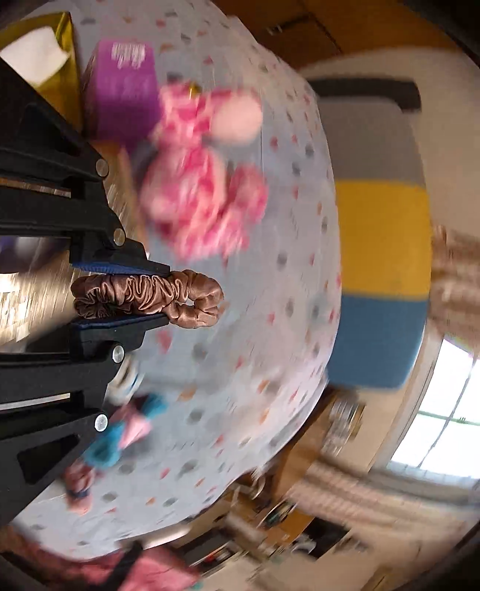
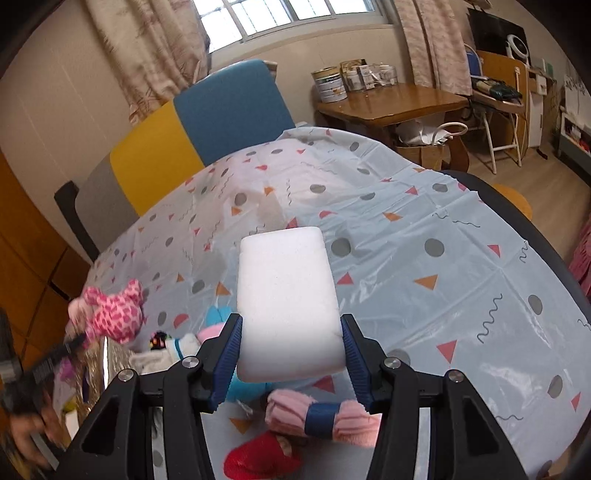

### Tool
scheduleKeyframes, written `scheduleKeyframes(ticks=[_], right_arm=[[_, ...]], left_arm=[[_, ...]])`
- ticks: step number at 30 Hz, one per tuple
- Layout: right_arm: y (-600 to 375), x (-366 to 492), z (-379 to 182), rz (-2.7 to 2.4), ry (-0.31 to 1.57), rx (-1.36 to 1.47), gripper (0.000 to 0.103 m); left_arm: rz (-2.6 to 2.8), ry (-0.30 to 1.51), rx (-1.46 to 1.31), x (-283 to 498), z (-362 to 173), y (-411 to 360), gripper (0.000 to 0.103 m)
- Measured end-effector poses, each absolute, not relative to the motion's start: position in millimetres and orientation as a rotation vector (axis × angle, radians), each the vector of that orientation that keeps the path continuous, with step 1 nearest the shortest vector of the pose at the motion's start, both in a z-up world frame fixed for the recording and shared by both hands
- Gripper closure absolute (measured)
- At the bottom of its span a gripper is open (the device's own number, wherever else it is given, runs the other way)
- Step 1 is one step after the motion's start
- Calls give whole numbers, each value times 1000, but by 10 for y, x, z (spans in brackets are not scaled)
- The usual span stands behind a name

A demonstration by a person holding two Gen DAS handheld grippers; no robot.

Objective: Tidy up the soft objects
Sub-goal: 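Drop the scrunchie into the gold tray with the left gripper while the right carries the sponge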

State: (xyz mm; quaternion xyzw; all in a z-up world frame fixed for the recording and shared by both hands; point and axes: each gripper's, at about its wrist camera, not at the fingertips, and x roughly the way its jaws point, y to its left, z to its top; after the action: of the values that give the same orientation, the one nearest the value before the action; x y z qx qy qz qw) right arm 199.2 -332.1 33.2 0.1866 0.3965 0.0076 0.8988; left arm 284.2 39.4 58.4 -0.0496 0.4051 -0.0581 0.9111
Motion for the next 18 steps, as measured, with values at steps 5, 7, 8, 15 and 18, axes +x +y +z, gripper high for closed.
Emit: scheduleKeyframes(ticks=[5,7,8,15,18], right_arm=[[-3085,1907,253,65,847,319,50],[-2978,1898,233,92,857,302,50],[-2924,1892,226,106,859,296,50],[-2465,1902,212,186,876,248,50],[-2299,1912,183,201,889,230,50]], left_arm=[[46,801,-137,2807,649,1226,84],[96,794,-138,2716,649,1490,84],[122,793,-140,2633,639,1658,84],[221,805,-163,1997,452,2349,84],[240,811,-179,1647,359,2556,84]])
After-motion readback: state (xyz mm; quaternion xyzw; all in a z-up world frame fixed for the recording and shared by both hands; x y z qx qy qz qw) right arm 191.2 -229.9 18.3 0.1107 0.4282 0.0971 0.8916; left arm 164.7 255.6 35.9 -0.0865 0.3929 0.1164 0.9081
